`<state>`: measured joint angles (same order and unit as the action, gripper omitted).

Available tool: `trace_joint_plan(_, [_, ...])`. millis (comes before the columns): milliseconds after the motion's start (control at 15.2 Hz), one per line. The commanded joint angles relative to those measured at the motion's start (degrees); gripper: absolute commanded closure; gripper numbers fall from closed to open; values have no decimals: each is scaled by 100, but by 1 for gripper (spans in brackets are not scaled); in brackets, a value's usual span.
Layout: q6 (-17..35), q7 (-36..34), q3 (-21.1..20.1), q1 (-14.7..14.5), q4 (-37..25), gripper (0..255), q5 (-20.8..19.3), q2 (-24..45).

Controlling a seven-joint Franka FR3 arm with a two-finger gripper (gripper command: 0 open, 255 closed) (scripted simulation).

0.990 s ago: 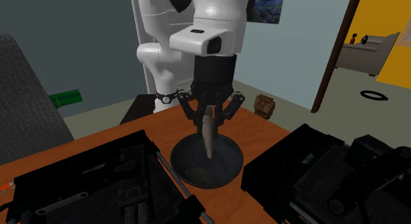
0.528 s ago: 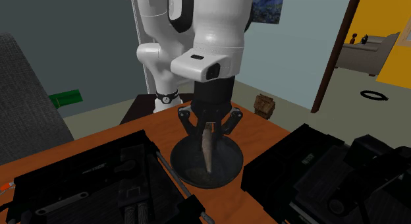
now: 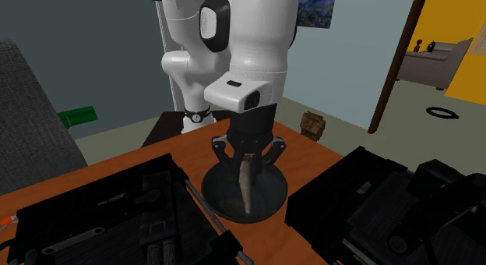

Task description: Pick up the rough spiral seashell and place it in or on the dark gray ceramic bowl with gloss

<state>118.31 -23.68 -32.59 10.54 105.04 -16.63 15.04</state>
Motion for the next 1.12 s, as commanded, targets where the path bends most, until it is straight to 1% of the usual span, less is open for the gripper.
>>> trace_joint_plan(0, [3,-1,0,0,2,255,-1,1])
trace_joint_plan(132, [3,-1,0,0,2,255,-1,1])
trace_joint_plan(198, [3,0,0,0,2,0,-1,1])
trace_joint_plan(528, [3,0,0,0,2,0,-1,1])
trace_joint_plan(792, [-623,137,-82,2,-422,0,210,-253])
trace_joint_plan(1056, [-623,137,-83,3,-422,0,210,-253])
